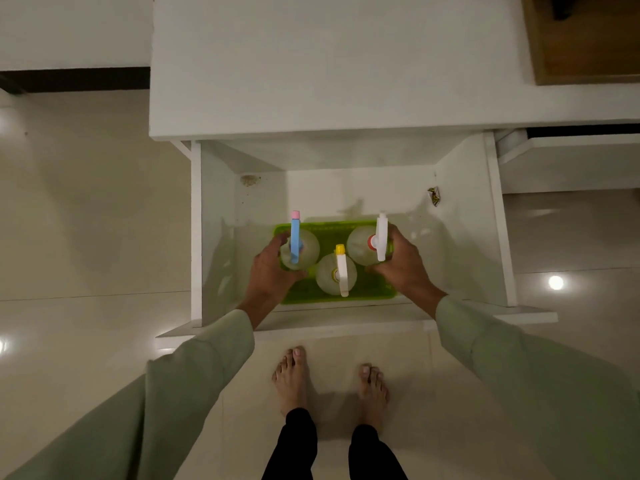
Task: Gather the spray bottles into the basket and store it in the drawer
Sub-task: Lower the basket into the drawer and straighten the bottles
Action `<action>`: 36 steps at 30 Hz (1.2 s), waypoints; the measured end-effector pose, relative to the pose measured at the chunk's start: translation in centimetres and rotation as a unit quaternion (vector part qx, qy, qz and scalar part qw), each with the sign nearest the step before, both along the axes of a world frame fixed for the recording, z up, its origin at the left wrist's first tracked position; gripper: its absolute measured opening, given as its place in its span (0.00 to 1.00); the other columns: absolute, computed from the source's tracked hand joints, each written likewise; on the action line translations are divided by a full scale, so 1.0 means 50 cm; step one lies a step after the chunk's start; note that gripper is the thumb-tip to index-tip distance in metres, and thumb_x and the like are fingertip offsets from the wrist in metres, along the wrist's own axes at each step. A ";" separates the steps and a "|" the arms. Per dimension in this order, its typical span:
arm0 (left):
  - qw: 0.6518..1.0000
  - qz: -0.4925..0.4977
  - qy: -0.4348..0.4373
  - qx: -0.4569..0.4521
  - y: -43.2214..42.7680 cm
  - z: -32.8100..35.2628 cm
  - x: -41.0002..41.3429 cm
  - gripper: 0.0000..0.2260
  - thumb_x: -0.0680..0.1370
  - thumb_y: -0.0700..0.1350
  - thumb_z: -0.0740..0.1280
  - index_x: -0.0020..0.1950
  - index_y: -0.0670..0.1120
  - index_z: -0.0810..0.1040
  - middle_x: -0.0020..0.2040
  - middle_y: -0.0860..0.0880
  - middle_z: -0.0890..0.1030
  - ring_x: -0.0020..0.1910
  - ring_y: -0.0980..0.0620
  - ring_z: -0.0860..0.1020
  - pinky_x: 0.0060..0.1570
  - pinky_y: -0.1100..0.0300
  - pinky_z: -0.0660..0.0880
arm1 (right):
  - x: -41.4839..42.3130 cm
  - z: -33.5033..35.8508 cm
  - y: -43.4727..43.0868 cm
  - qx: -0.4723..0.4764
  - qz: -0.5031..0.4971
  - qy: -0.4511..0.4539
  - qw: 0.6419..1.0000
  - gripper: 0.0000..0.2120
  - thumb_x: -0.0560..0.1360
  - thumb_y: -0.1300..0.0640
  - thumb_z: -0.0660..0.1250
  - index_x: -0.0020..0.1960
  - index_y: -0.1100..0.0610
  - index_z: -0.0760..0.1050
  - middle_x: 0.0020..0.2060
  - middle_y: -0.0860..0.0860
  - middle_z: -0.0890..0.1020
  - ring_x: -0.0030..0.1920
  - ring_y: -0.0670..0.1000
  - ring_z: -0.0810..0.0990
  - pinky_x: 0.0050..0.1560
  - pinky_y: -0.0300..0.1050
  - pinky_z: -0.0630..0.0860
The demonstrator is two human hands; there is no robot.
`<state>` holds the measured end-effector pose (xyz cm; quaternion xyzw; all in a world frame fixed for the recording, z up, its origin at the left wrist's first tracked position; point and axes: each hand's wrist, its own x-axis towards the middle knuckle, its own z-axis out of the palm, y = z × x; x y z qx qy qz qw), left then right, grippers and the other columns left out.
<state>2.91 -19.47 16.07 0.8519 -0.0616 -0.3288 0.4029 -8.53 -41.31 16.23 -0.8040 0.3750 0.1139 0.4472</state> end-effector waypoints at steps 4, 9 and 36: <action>1.000 0.021 -0.007 -0.006 -0.025 -0.019 -0.001 0.25 0.71 0.42 0.77 0.67 0.47 0.74 0.51 0.51 0.79 0.53 0.46 0.79 0.53 0.54 0.78 | 0.010 -0.024 0.003 -0.022 0.001 -0.023 0.999 0.31 0.67 0.56 0.80 0.66 0.56 0.73 0.55 0.51 0.82 0.51 0.51 0.78 0.52 0.46 0.76; 0.995 0.006 -0.098 0.026 -0.030 -0.027 -0.004 0.13 0.78 0.42 0.70 0.62 0.41 0.77 0.48 0.43 0.82 0.44 0.46 0.80 0.47 0.54 0.80 | 0.004 -0.038 0.000 -0.090 0.005 -0.063 0.994 0.14 0.74 0.57 0.74 0.57 0.61 0.78 0.45 0.54 0.82 0.46 0.56 0.82 0.46 0.42 0.72; 0.999 -0.005 -0.025 0.036 0.020 0.044 -0.033 0.47 0.66 0.38 0.80 0.78 0.45 0.56 0.65 0.45 0.75 0.59 0.45 0.76 0.57 0.50 0.77 | -0.034 0.104 0.063 -0.084 -0.214 0.017 0.973 0.16 0.70 0.68 0.65 0.57 0.62 0.71 0.46 0.59 0.79 0.48 0.61 0.79 0.45 0.51 0.75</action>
